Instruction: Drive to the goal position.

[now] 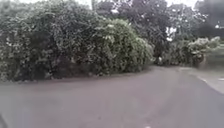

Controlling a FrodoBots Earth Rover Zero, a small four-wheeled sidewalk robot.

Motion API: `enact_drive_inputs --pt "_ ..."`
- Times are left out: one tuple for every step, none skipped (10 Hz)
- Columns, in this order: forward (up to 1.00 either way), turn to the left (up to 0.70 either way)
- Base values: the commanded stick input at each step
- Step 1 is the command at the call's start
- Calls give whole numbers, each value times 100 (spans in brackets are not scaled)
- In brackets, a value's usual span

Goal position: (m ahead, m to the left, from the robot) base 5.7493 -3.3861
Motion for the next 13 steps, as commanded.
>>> enact_drive_inputs --pt "70 -35" --pt "70 -35" --pt "70 -35" --pt "70 -35" --pt "70 -35" --pt "70 -35" --pt "70 -35" --pt "70 -35" --pt "70 -35" --pt "70 -35" --pt "70 -35" --pt "70 -35" --pt "70 -35"
